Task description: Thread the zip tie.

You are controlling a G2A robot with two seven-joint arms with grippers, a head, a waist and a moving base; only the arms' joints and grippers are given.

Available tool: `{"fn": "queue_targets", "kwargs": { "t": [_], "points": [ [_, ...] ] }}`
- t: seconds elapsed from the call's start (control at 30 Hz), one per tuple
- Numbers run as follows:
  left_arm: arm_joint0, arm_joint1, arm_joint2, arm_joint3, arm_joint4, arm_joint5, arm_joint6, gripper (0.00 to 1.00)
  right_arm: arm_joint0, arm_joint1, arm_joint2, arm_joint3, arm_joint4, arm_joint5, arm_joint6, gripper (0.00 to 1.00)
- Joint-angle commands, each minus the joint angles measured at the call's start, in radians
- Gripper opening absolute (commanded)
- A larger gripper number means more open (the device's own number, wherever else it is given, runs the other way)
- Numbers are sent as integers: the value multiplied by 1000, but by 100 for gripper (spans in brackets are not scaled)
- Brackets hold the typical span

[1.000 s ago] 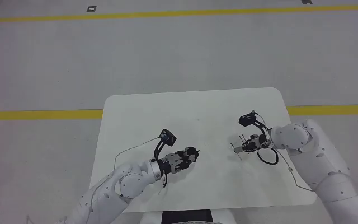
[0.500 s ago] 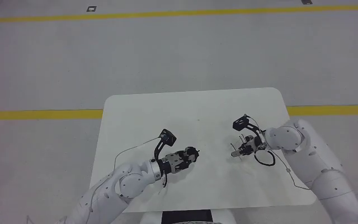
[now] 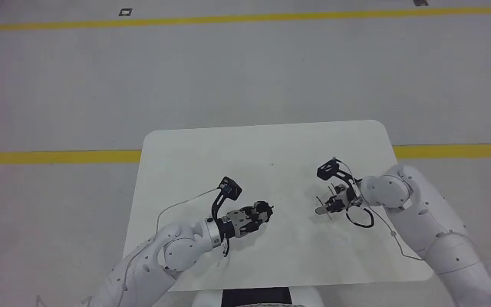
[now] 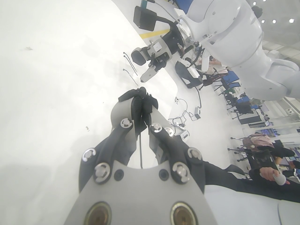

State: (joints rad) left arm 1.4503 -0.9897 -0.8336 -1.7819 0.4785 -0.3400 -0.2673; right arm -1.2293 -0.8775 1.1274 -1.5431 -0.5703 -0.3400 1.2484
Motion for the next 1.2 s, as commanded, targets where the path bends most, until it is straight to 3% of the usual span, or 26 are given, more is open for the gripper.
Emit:
{"fn": "queue_targets", "kwargs": {
  "t": [0.0, 0.23, 0.27, 0.3, 0.4, 0.47, 0.67, 1.07, 1.17],
  "points": [
    [0, 0, 0, 0, 0, 0, 0, 0, -4, 3, 1, -4, -2, 0, -11, 100],
    [0, 0, 0, 0, 0, 0, 0, 0, -22, 16, 4, -13, -8, 0, -62, 100],
    [0, 0, 0, 0, 0, 0, 0, 0, -24, 19, 4, -15, -7, 0, -69, 98],
    [0, 0, 0, 0, 0, 0, 0, 0, -25, 21, 4, -16, -7, 0, -75, 85],
    [0, 0, 0, 0, 0, 0, 0, 0, -30, 27, 5, -20, -9, 0, -90, 75],
    [0, 0, 0, 0, 0, 0, 0, 0, -33, 32, 5, -23, -9, 0, -96, 76],
    [0, 0, 0, 0, 0, 0, 0, 0, -39, 44, 8, -27, -17, 0, -106, 50],
    [0, 0, 0, 0, 0, 0, 0, 0, -37, 50, 5, -11, -52, 6, -120, 41],
    [0, 0, 0, 0, 0, 0, 0, 0, -34, 49, 2, -6, -53, 8, -121, 35]
  ]
}}
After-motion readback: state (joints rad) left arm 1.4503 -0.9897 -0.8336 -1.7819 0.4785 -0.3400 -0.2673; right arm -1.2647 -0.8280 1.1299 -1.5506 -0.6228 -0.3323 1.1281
